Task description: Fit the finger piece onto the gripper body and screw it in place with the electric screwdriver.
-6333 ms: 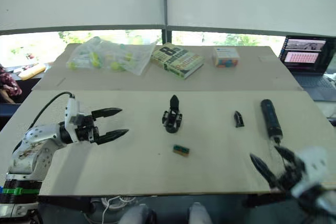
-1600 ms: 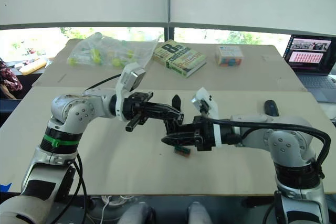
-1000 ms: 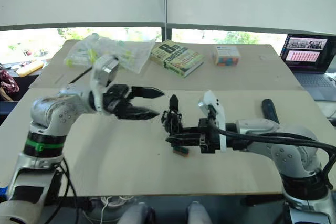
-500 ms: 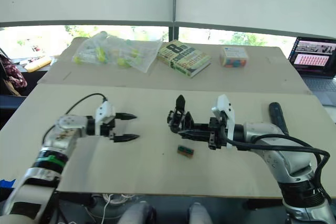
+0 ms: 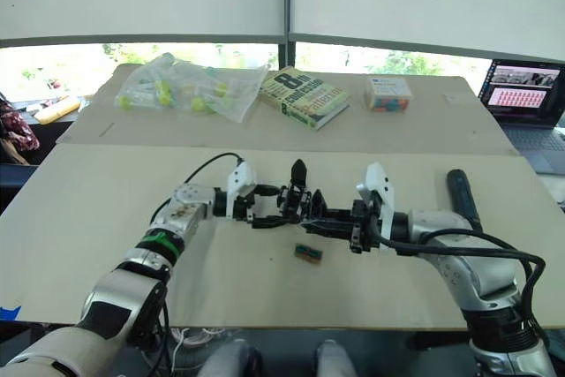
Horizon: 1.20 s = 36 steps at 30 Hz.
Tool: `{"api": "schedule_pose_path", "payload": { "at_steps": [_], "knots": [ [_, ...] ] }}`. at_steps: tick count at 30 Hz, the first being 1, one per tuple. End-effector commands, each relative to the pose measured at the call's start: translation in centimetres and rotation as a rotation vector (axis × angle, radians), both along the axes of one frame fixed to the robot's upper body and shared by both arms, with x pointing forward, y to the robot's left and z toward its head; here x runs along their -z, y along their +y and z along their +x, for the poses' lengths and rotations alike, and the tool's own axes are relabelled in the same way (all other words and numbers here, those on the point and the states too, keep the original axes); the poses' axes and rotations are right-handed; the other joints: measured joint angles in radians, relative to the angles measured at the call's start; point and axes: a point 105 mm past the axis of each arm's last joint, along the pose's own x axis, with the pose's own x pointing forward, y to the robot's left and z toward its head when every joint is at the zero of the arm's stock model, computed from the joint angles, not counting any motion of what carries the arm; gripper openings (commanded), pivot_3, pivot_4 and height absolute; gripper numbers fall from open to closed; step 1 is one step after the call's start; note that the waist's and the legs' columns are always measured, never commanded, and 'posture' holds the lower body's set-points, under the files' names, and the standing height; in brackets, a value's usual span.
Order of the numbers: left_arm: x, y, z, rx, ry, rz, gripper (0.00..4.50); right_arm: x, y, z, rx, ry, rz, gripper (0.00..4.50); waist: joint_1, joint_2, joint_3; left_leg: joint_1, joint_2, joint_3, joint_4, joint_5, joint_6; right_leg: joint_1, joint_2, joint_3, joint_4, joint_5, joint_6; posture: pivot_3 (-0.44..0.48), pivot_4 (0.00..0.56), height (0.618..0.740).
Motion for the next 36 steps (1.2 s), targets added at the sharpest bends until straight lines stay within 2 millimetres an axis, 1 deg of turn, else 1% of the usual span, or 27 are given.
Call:
{"api": "schedule_pose_path", "payload": {
  "at_steps": [1, 7, 11, 14, 16, 17, 21, 24, 26, 30, 36],
  "knots": [
    [-0.6, -0.8, 0.2, 0.027, -0.038, 0.011, 4.50, -1.4, -0.1, -0.4, 0.008, -0.065, 0.021, 0.38, -0.001, 0.000, 0.000, 0.000, 0.000, 0.000, 0.000, 0.000, 0.000, 0.000, 0.000, 0.000, 0.000, 0.000, 0.000, 0.000, 0.150, 0.740],
    [0.0, -1.6, 0.1, 0.045, -0.027, 0.026, 4.50, -1.3, -0.2, -0.6, 0.030, -0.071, 0.021, 0.38, 0.000, 0.000, 0.000, 0.000, 0.000, 0.000, 0.000, 0.000, 0.000, 0.000, 0.000, 0.000, 0.000, 0.000, 0.000, 0.000, 0.150, 0.740],
    [-0.2, -1.9, 0.3, 0.033, -0.029, 0.021, 4.50, -1.5, -0.3, -0.7, 0.047, -0.077, 0.023, 0.38, 0.000, 0.000, 0.000, 0.000, 0.000, 0.000, 0.000, 0.000, 0.000, 0.000, 0.000, 0.000, 0.000, 0.000, 0.000, 0.000, 0.150, 0.740],
    [0.0, -1.9, 0.4, 0.031, -0.028, 0.028, 3.63, -1.4, -0.4, -0.7, 0.055, -0.076, 0.019, 0.38, 0.000, 0.000, 0.000, 0.000, 0.000, 0.000, 0.000, 0.000, 0.000, 0.000, 0.000, 0.000, 0.000, 0.000, 0.000, 0.000, 0.150, 0.740],
    [0.2, -1.9, 0.2, 0.043, -0.029, 0.044, 2.70, -1.4, -0.5, -0.8, 0.058, -0.076, 0.020, 0.38, 0.000, 0.000, 0.000, 0.000, 0.000, 0.000, 0.000, 0.000, 0.000, 0.000, 0.000, 0.000, 0.000, 0.000, 0.000, 0.000, 0.150, 0.740],
    [0.4, -1.9, 0.2, 0.047, -0.033, 0.053, 2.31, -1.4, -0.5, -0.8, 0.059, -0.081, 0.022, 0.38, 0.000, 0.000, 0.000, 0.000, 0.000, 0.000, 0.000, 0.000, 0.000, 0.000, 0.000, 0.000, 0.000, 0.000, 0.000, 0.000, 0.150, 0.740],
    [0.5, -1.9, 0.2, 0.036, -0.047, 0.058, 2.29, -2.1, -0.1, 0.0, 0.076, -0.128, 0.053, 0.38, 0.000, 0.000, 0.000, 0.000, 0.000, 0.000, 0.000, 0.000, 0.000, 0.000, 0.000, 0.000, 0.000, 0.000, 0.000, 0.000, 0.150, 0.740],
    [0.5, -2.1, 0.2, 0.033, -0.054, 0.048, 2.29, -2.9, 1.1, 1.2, 0.083, -0.186, 0.096, 0.38, -0.001, 0.000, 0.000, 0.000, 0.000, 0.000, 0.000, 0.000, 0.000, 0.000, 0.000, 0.000, 0.001, 0.000, 0.000, 0.000, 0.150, 0.740],
    [0.6, -2.2, 0.1, 0.035, -0.058, 0.052, 2.29, -3.1, 1.9, 1.8, 0.080, -0.211, 0.108, 0.38, -0.001, 0.000, 0.000, 0.001, 0.000, 0.000, 0.001, 0.000, 0.000, 0.000, 0.000, 0.001, 0.002, 0.000, 0.000, 0.000, 0.150, 0.740],
    [0.5, -2.5, 0.1, 0.039, -0.066, 0.048, 2.29, -2.6, 3.7, 3.4, 0.071, -0.270, 0.090, 0.38, 0.001, 0.000, 0.000, 0.001, 0.000, 0.000, 0.001, 0.000, 0.000, 0.000, 0.001, 0.000, 0.001, 0.000, 0.000, 0.000, 0.150, 0.740],
    [0.5, -2.6, 0.0, 0.036, -0.070, 0.053, 2.29, -1.4, 4.7, 4.6, 0.045, -0.301, 0.055, 0.38, 0.001, 0.000, 0.000, 0.000, -0.001, 0.000, 0.001, 0.000, 0.000, 0.000, 0.000, 0.000, 0.001, 0.001, 0.001, 0.000, 0.150, 0.740]
  ]
}}
